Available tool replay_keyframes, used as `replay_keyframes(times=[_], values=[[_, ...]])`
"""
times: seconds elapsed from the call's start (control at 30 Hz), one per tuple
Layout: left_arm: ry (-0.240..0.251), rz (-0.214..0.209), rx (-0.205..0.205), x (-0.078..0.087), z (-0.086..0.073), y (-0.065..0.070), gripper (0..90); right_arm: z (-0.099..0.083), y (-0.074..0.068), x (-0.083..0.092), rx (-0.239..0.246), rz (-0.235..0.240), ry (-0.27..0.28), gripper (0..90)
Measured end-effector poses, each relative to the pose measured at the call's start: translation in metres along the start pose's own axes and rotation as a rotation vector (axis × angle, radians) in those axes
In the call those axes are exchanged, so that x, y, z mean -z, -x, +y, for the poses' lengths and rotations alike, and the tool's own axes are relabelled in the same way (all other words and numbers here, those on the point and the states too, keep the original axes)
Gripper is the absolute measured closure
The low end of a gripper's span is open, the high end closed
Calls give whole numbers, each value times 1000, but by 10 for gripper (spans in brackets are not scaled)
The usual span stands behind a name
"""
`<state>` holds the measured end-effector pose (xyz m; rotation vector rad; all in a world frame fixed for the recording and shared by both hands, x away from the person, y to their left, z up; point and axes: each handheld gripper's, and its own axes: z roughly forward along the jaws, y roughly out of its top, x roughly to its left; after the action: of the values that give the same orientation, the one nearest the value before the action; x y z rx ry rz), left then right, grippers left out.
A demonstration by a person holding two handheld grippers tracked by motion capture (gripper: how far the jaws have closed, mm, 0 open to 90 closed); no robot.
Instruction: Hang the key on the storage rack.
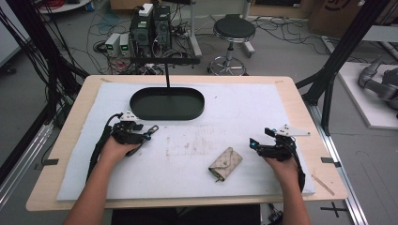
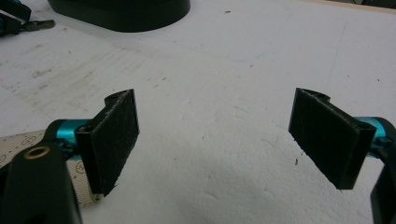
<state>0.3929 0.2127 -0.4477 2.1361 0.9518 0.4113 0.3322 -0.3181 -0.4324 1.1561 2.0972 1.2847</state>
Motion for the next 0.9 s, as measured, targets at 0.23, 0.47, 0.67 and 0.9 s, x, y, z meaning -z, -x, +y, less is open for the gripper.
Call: replay_keyframes(times=[0.23,0.47,0.67,0.9], values=[[13,-4,-19,0,-1,7,640,0,1,0,-5,-6,-2,164],[38,-4,-29,2,-5,11,807,-1,1,1,-12,3,0,164],[47,-20,-46,5,-5,10,833,-1,1,2,-15,3,1,164],[150,-45,-28,22,0,9,850,-1,1,2,-19,4,3,164]])
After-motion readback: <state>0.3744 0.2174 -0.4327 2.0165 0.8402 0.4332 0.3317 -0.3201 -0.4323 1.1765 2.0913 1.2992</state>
